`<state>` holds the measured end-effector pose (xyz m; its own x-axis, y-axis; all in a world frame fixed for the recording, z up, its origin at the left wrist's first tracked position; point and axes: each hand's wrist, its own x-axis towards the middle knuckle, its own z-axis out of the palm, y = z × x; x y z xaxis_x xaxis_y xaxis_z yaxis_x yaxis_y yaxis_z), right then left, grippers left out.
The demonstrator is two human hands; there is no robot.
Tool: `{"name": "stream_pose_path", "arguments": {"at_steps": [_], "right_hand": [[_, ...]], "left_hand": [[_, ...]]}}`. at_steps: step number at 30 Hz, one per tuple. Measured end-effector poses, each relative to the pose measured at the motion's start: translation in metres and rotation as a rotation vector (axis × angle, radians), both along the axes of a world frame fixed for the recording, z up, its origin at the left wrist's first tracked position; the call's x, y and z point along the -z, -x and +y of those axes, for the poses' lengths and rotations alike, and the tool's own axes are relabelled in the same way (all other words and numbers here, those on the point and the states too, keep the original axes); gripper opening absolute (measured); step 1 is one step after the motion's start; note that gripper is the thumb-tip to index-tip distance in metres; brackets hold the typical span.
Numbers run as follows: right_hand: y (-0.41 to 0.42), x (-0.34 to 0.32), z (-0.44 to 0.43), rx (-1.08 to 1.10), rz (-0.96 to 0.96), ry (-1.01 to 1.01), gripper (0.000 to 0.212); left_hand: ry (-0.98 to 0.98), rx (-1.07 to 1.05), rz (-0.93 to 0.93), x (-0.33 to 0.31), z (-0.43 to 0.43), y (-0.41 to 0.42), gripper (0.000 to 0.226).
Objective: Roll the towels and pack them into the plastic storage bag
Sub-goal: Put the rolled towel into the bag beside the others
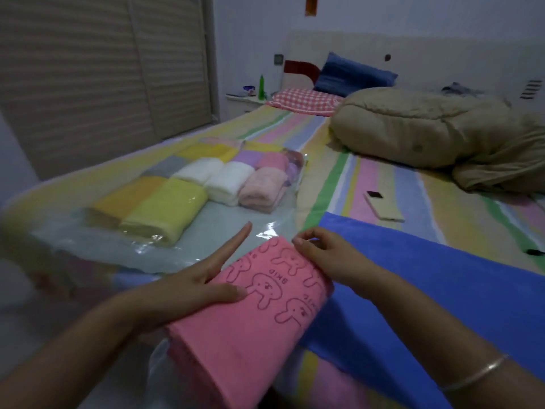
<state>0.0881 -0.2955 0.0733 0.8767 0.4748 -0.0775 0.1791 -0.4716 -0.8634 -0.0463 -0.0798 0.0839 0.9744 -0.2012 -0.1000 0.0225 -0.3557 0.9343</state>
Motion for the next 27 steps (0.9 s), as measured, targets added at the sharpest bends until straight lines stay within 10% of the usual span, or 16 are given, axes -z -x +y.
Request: {"name": "stream_pose_path", "arguments": {"at_steps": [6, 21, 27], "right_hand": [[0.007, 0.042, 0.064, -0.227, -0.766, 0.392, 0.034], [0.026, 0.047, 0.096, -0.197, -0.734, 0.568, 0.023], [0.030, 0.046, 0.105, -0.118, -0.765, 0.638, 0.018]], "left_hand": [[0.075, -0.179, -0.008, 0.022, 0.081, 0.054, 0.042], [0.264, -0.316, 0.083, 0.043, 0.143, 0.088, 0.085], [0.362, -0.361, 0.095, 0.043, 0.141, 0.092, 0.050]]}}
